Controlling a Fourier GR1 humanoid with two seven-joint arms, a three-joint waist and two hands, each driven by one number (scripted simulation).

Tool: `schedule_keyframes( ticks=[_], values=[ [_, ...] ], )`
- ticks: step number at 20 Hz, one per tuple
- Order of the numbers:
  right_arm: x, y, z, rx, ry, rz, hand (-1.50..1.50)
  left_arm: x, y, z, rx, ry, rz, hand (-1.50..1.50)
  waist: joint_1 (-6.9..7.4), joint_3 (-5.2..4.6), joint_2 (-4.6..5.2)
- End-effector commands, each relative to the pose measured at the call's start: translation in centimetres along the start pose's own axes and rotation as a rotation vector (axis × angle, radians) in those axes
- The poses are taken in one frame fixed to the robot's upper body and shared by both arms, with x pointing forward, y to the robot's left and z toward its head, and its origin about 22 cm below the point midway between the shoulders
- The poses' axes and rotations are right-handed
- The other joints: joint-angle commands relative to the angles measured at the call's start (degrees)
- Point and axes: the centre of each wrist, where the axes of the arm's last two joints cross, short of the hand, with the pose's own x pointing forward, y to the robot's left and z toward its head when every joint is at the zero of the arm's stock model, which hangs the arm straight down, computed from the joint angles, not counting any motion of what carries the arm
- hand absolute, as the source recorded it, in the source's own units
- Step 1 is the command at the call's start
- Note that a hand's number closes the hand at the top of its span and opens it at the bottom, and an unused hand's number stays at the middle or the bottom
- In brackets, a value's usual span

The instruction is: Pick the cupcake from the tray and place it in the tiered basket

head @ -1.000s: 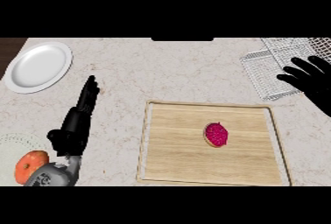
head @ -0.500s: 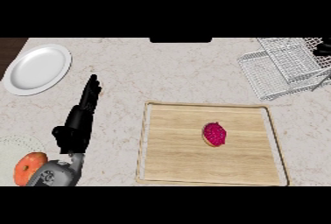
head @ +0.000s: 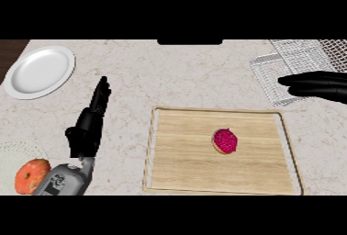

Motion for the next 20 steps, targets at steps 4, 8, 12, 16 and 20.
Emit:
schedule_keyframes(
  ticks=[4, 8, 12, 16, 20],
  values=[
    [1.4, 3.1, -3.1, 0.044, 0.035, 0.079, -1.5, 0.3, -0.5, 0.3, -0.001, 0.001, -0.012, 0.0, 0.24, -0.03, -0.03],
    [1.4, 2.1, -2.8, 0.113, 0.098, 0.106, -1.5, -1.7, -0.2, 0.9, 0.002, -0.007, 0.008, 0.0, 0.29, -0.06, 0.04],
    [1.7, 4.6, -3.1, 0.163, 0.146, 0.137, -1.5, -0.7, 0.0, 0.3, 0.009, 0.008, 0.013, 0.0, 0.09, -0.02, 0.0],
    [2.2, 4.4, -4.0, 0.168, 0.185, 0.162, -1.5, 0.8, 0.8, 0.0, 0.001, 0.001, 0.005, 0.0, 0.25, -0.04, -0.03],
    [2.0, 6.5, -2.3, 0.172, 0.21, 0.188, -1.5, 0.0, 0.1, -0.6, 0.003, -0.003, -0.019, 0.0, -0.13, 0.01, 0.0]
  ],
)
